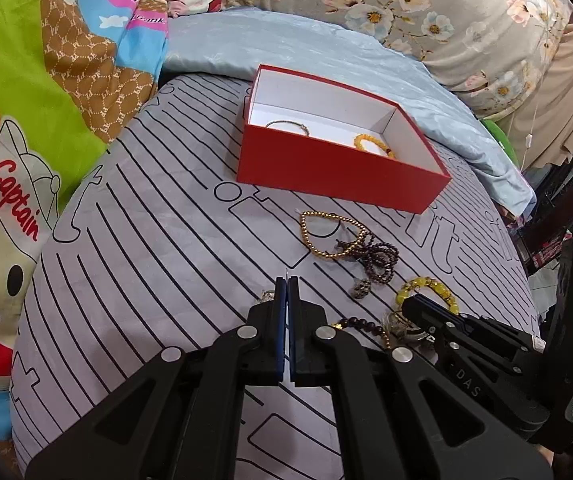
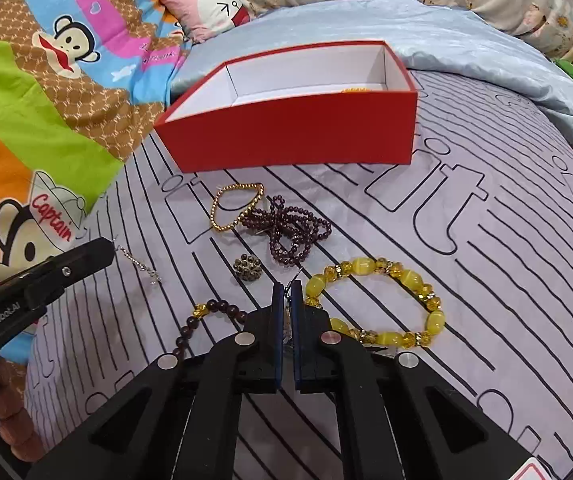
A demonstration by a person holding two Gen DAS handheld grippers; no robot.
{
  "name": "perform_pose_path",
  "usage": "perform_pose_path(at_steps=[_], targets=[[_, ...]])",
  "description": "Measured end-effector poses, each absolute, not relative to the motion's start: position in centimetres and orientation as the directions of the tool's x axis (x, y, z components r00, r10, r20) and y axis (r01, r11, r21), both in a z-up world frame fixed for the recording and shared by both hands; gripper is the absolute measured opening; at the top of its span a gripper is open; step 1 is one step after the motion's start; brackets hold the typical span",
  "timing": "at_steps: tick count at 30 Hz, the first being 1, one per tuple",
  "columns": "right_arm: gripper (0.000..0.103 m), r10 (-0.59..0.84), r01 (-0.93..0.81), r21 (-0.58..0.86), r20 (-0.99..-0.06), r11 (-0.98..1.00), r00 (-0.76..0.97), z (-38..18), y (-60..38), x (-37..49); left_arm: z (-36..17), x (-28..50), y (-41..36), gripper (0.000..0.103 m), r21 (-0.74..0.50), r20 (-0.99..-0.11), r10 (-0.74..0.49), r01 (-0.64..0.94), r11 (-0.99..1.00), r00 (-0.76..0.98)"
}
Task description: Organize jewelry
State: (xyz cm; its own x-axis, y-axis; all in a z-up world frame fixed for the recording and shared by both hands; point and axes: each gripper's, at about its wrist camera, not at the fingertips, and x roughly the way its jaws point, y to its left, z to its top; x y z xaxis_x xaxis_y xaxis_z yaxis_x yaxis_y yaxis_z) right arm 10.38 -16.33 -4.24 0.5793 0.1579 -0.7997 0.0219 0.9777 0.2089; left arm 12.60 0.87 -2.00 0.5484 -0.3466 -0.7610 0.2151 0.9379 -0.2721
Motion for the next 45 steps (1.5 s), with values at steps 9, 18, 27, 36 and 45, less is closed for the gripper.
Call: perform_pose_path(at_steps=[9, 18, 27, 36, 45], targets=[[0.003, 0.165, 0.027, 0.232, -0.762, 0.972, 0.626, -1.5, -17.3, 8.5, 0.0, 11.7, 0.5, 0.000, -0.283, -0.732, -0.373, 0.244, 0.928, 0.570], [0.003, 0.171, 0.018, 0.248, -0.718, 0.969, 0.674, 1.5, -18.1, 7.4, 2.0, 11.0, 0.0, 0.000, -0.286, -0.706, -0.392, 0.268, 0.920, 0.589], [0.003, 0.171, 0.008, 0.253, -0.676, 0.968, 0.717, 4.0, -19.2, 8.1, 4.3, 12.3, -0.6, 0.000, -0.286, -0.669, -0.406, 0.289, 0.914, 0.623], [0.003, 0.149, 0.002, 0.229, -0.637, 0.973, 0.756, 6.3, -20.4, 11.4, 6.6, 15.5, -2.1, 0.000, -0.265, -0.624, -0.415, 0.319, 0.910, 0.662], [0.003, 0.136, -0.002, 0.213, -0.614, 0.977, 0.778, 7.6, -21.8, 17.3, 7.4, 21.3, -4.0, 0.000, -0.242, -0.600, -0.406, 0.328, 0.913, 0.689]])
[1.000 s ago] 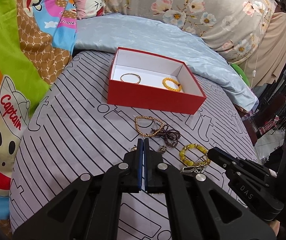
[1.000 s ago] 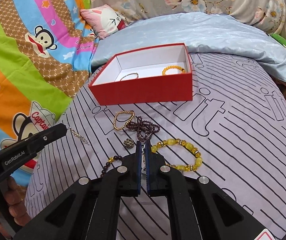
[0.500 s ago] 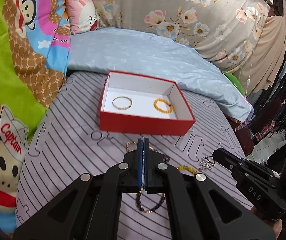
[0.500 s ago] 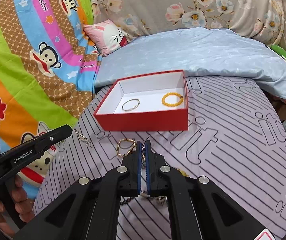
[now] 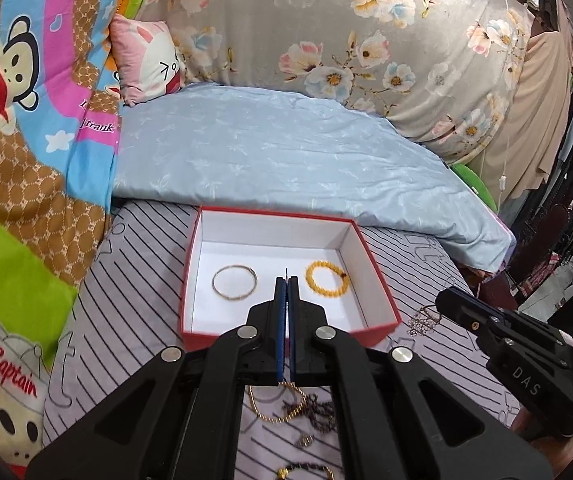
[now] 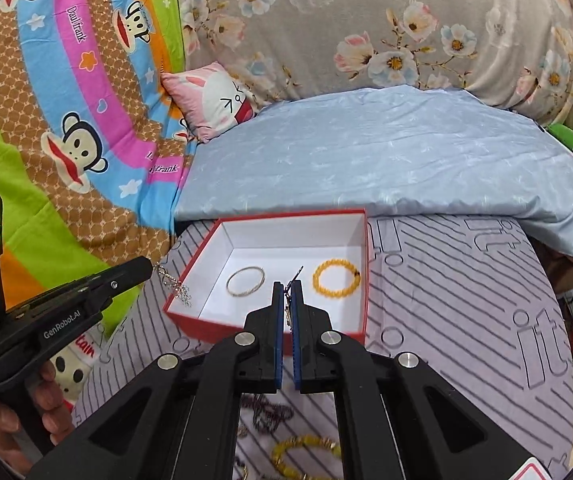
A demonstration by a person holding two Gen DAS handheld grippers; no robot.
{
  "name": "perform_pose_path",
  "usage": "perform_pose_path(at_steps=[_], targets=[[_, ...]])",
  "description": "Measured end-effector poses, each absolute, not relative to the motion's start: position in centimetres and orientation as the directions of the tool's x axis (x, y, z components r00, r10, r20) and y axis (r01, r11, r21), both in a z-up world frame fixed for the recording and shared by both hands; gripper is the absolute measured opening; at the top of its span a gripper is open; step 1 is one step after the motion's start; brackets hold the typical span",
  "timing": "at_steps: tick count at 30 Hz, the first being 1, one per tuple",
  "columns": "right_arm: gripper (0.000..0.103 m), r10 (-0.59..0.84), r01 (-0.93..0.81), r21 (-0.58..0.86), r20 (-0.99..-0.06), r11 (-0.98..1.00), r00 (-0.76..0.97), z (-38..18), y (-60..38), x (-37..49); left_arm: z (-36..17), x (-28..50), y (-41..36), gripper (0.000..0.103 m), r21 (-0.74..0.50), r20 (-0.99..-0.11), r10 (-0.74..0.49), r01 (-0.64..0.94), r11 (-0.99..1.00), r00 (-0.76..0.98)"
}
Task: Organize jewelry
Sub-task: 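Carry both earrings into the red box and open both tools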
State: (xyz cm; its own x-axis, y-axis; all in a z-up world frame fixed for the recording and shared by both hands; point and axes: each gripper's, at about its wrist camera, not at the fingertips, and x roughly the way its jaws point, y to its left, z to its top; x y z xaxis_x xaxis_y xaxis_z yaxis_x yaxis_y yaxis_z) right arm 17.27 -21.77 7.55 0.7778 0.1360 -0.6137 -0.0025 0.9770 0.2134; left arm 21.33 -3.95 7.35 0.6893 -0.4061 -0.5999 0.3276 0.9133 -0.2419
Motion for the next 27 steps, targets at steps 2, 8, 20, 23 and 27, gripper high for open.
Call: perform_pose_path(at_steps=[2, 8, 20, 23, 27], targets=[[0.003, 0.135, 0.000, 0.215, -0.615, 0.977, 0.777, 7.4, -22.1, 18.7, 7.1, 22.6, -4.3, 0.000, -0.243, -0.601, -0.407, 0.328, 0.913, 0.688], [0.003, 0.131, 0.012, 0.216, -0.635, 0.976, 0.761, 6.1, -22.7, 22.4, 5.2, 26.0, -5.4, 0.000, -0.234, -0.624, -0.394, 0.319, 0.918, 0.675], [0.003, 0.131, 0.029, 0.213, -0.696, 0.977, 0.706, 1.7, -22.5, 25.8, 1.1, 29.7, -6.3, 0.000, -0.229, -0.681, -0.375, 0.303, 0.925, 0.629], [0.003, 0.131, 0.034, 0.215, -0.705, 0.976, 0.697, 1.0, -22.4, 26.3, 0.4, 30.4, -6.1, 0.000, -0.231, -0.691, -0.371, 0.296, 0.927, 0.621], [0.003, 0.129, 0.036, 0.212, -0.713, 0.977, 0.689, 0.3, -22.3, 26.9, -0.3, 31.0, -6.1, 0.000, -0.224, -0.702, -0.359, 0.288, 0.931, 0.615]])
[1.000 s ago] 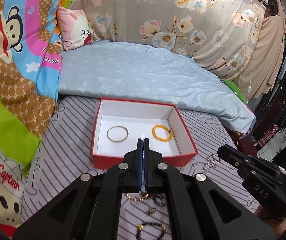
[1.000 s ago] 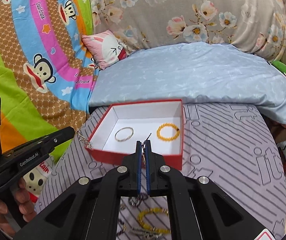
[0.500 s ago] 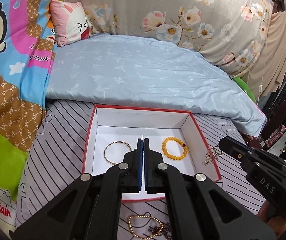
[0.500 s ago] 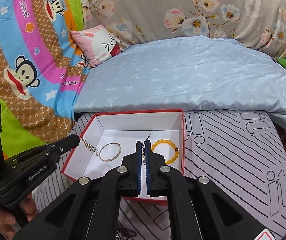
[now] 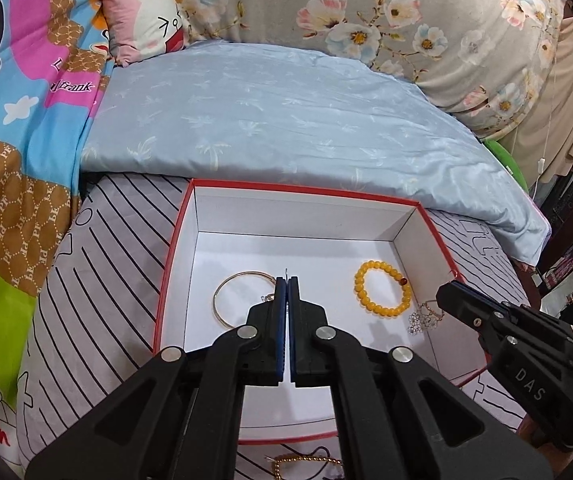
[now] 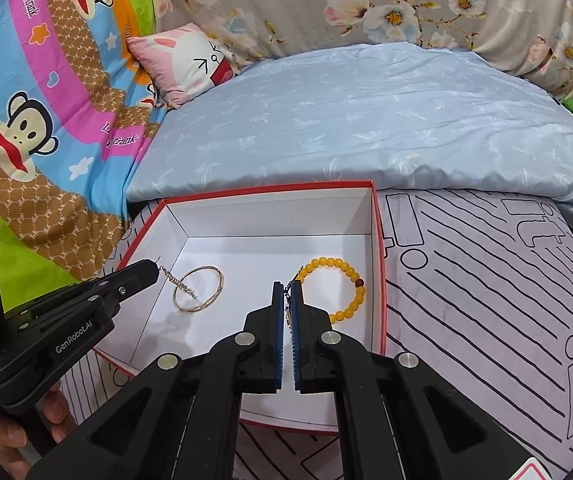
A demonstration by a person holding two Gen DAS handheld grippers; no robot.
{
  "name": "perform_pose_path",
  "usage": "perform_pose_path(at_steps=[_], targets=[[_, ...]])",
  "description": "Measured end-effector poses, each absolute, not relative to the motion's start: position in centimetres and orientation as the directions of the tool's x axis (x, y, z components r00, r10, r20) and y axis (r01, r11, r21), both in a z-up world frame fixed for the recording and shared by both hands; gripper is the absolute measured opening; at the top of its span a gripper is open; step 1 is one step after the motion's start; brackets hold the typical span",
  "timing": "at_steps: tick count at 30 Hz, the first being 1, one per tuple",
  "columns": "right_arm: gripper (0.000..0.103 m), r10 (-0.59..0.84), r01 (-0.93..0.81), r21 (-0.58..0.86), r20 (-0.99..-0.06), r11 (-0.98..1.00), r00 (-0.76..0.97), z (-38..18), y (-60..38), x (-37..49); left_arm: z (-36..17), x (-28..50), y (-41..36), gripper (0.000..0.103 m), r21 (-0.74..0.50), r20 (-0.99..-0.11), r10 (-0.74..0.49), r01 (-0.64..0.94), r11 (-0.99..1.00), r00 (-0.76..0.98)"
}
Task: Organize jewelry
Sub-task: 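Carry both earrings into the red box and open both tools, then withdraw both open tools from the box back over the jewelry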
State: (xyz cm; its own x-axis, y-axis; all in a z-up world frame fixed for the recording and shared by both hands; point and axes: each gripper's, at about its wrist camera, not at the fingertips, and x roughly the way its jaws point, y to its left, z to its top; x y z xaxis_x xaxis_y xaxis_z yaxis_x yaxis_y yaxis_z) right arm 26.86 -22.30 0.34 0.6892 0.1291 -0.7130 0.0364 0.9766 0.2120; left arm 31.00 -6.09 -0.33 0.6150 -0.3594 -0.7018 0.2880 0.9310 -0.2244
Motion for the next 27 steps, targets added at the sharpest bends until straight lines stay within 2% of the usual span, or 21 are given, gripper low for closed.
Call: perform_pose_path(at_steps=[4, 6, 8, 10, 13, 27], targets=[[0.004, 0.125, 0.039, 0.208, -0.716, 0.977, 0.687, 0.1, -22.3, 27.0, -0.6, 31.3, -6.1, 0.000, -0.218, -0.704, -0.353, 0.286, 0.933, 0.616], [0.009, 0.111, 0.047, 0.200, -0.710, 0.979, 0.696, 0.1, -22.3, 26.9, -0.8, 31.5, -6.2, 0.003, -0.208, -0.709, -0.341, 0.279, 0.938, 0.617], [0.025, 0.096, 0.057, 0.189, -0.707, 0.980, 0.701, 0.2, -22.5, 26.8, -0.9, 31.6, -6.1, 0.024, -0.205, -0.715, -0.334, 0.272, 0.940, 0.614], [0.037, 0.084, 0.068, 0.187, -0.700, 0.980, 0.709, 0.5, -22.7, 26.5, -0.8, 31.5, -6.0, 0.039, -0.199, -0.709, -0.321, 0.259, 0.945, 0.628], [0.038, 0.072, 0.073, 0.178, -0.691, 0.981, 0.719, 1.2, -23.0, 25.8, -0.2, 31.1, -5.9, 0.045, -0.183, -0.700, -0.311, 0.260, 0.948, 0.643], [0.041, 0.062, 0.057, 0.154, -0.673, 0.986, 0.737, 3.9, -22.2, 19.2, 2.5, 25.6, -3.7, 0.047, -0.199, -0.678, -0.328, 0.265, 0.943, 0.658]])
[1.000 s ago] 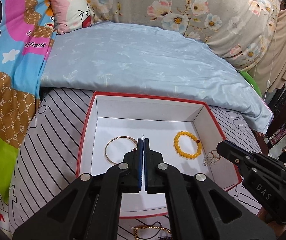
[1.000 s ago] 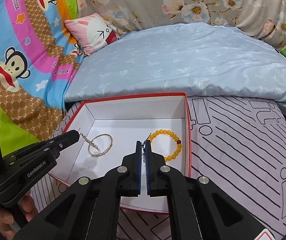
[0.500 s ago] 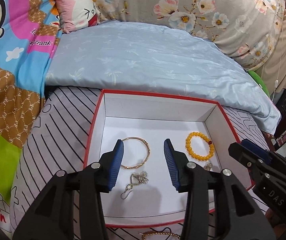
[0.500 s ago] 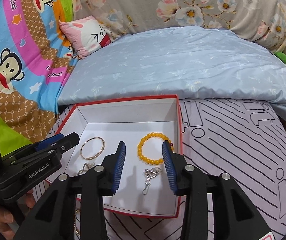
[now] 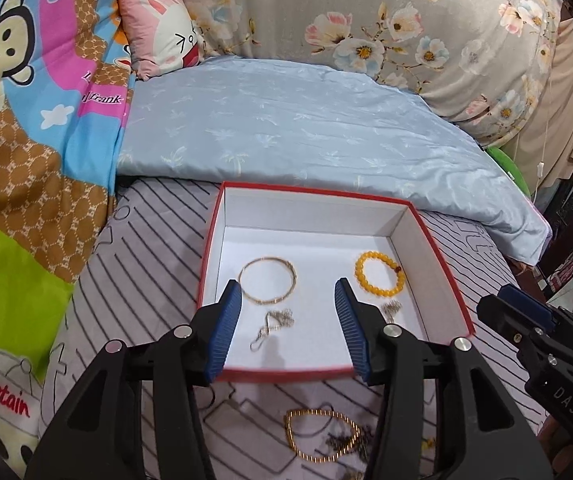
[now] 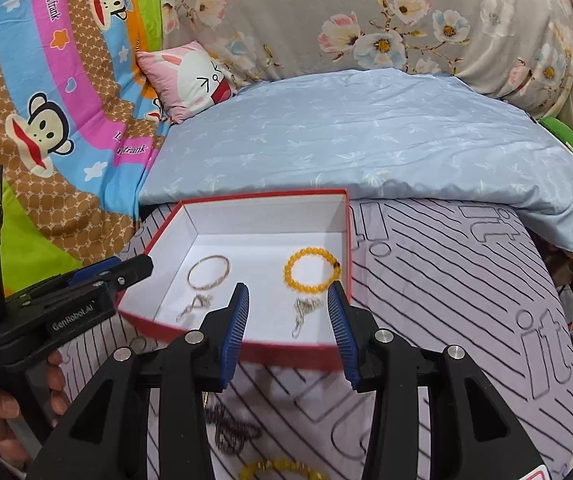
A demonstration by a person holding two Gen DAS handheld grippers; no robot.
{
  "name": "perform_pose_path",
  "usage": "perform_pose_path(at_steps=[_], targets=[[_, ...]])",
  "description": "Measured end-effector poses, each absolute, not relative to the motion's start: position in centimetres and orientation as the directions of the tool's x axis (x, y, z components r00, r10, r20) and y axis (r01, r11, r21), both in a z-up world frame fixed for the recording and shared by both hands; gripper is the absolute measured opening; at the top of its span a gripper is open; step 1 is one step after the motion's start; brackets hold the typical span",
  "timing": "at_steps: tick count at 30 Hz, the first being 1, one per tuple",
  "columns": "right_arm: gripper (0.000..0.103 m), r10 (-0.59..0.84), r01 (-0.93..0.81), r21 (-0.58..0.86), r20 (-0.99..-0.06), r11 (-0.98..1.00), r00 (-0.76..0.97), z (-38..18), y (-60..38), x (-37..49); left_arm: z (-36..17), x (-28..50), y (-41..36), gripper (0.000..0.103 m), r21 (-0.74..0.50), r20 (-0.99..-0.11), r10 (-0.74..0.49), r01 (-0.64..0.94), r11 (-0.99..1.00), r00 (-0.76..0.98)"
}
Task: Organize jewelry
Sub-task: 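Withdraw both open tools from the box back over the jewelry, then lower the left tool onto the dark bead bracelet and close it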
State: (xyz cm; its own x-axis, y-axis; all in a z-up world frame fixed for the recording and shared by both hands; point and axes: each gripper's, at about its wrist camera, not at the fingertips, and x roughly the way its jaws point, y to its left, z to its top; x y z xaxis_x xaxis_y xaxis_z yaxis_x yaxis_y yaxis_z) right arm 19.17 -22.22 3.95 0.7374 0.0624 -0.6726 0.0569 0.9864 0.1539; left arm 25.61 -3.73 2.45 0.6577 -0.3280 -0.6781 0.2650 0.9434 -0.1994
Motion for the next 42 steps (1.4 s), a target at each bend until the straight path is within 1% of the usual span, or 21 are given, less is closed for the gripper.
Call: perform_pose_path(at_steps=[9, 13, 20, 30, 39, 42], targets=[[0.041, 0.051, 0.091, 0.162, -0.708, 0.983, 0.705, 2.5, -22.5, 12.2, 1.4, 19.7, -1.6, 0.047, -0.217, -0.703, -0.331, 0.253, 0.943, 0.630], [0.041, 0.029, 0.095, 0.127, -0.733, 0.987, 0.680, 1.3, -21.8, 9.4, 0.2, 17.0, -1.2, 0.047, -0.223, -0.725, -0.336, 0.257, 0.940, 0.602], [0.041, 0.065, 0.092, 0.155, -0.781, 0.984, 0.622, -1.6, -20.5, 5.9, -2.2, 13.8, -1.2, 0.047, -0.223, -0.766, -0.335, 0.261, 0.939, 0.550], [0.041, 0.086, 0.112, 0.185, -0.806, 0.976, 0.585, -3.3, -20.1, 3.7, -4.5, 11.2, -2.2, 0.047, -0.238, -0.802, -0.351, 0.281, 0.930, 0.483], [0.041, 0.082, 0.125, 0.192, -0.800, 0.973, 0.594, -2.9, -20.8, 3.5, -5.9, 10.6, -3.8, 0.047, -0.207, -0.818, -0.338, 0.310, 0.928, 0.465], [0.041, 0.081, 0.130, 0.194, -0.800, 0.972, 0.595, -2.9, -20.9, 3.4, -6.3, 10.4, -4.2, 0.044, -0.187, -0.820, -0.327, 0.321, 0.929, 0.470]])
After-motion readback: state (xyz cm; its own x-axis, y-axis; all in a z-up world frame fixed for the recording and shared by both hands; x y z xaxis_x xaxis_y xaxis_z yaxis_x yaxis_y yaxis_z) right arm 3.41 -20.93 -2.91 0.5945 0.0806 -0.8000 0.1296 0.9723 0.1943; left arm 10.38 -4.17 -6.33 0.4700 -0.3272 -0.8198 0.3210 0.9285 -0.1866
